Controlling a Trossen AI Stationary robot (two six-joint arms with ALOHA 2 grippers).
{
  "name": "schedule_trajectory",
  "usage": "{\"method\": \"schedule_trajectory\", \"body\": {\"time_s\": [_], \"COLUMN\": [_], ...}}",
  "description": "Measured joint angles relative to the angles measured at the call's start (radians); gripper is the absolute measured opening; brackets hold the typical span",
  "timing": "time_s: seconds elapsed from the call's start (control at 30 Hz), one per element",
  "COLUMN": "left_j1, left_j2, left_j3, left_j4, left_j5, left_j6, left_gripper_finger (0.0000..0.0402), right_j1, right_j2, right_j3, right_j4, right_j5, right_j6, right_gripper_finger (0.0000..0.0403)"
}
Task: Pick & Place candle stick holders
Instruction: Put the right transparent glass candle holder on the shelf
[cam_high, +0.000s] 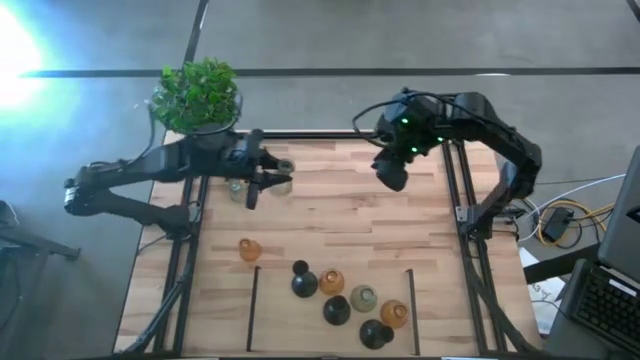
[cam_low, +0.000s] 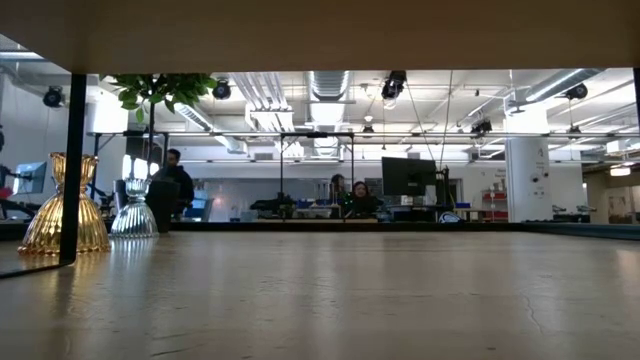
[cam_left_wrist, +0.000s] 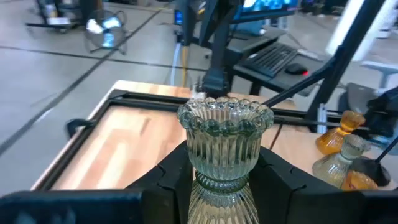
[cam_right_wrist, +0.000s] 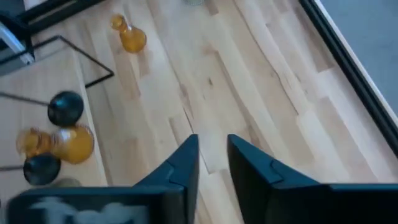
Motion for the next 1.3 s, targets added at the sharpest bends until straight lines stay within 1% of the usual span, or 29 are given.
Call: {"method": "schedule_trajectory", "body": {"time_s": [0.1, 0.17, 0.2, 0.33, 0.43, 0.5, 0.6, 0.67, 0.83, 1.07, 1.2, 1.3], "left_j1": [-0.028, -0.050, -0.062, -0.127, -0.188, -0.236, -0.316, -0.371, -0.519, -0.720, -0.808, -0.854], "left_j2": [-0.065, -0.105, -0.121, -0.166, -0.172, -0.169, -0.158, -0.149, -0.128, -0.107, -0.090, -0.063], "left_j3": [-0.001, -0.001, -0.001, -0.002, -0.002, -0.002, -0.002, -0.002, -0.003, -0.003, -0.003, -0.003], "left_j4": [-0.062, -0.099, -0.113, -0.152, -0.164, -0.168, -0.168, -0.169, -0.169, -0.221, -0.213, -0.193], "left_j5": [-0.076, -0.125, -0.149, -0.245, -0.332, -0.397, -0.519, -0.597, -0.823, -1.074, -1.162, -1.173], "left_j6": [-0.024, -0.045, -0.058, -0.110, -0.150, -0.180, -0.238, -0.270, -0.345, -0.482, -0.544, -0.568], "left_gripper_finger": [0.0126, 0.0126, 0.0126, 0.0126, 0.0126, 0.0126, 0.0126, 0.0126, 0.0126, 0.0126, 0.0126, 0.0126], "right_j1": [0.000, 0.000, -0.001, -0.003, -0.009, -0.020, -0.040, -0.053, -0.069, -0.068, -0.068, -0.069], "right_j2": [-0.103, -0.196, -0.247, -0.490, -0.662, -0.761, -0.879, -0.943, -1.062, -1.138, -1.145, -1.143], "right_j3": [-0.152, -0.294, -0.374, -0.730, -0.970, -1.104, -1.257, -1.332, -1.463, -1.572, -1.597, -1.600], "right_j4": [0.056, 0.125, 0.175, 0.440, 0.636, 0.733, 0.838, 0.867, 0.874, 0.877, 0.876, 0.880], "right_j5": [0.003, 0.004, 0.006, 0.014, 0.046, 0.067, 0.083, 0.111, 0.253, 0.346, 0.403, 0.422], "right_j6": [-0.006, -0.006, 0.001, 0.036, 0.044, 0.046, 0.067, 0.071, 0.072, 0.054, 0.020, -0.045], "right_gripper_finger": [0.0048, 0.0022, 0.0015, 0.0009, 0.0008, 0.0008, 0.0008, 0.0008, 0.0008, 0.0008, 0.0008, 0.0008]}}
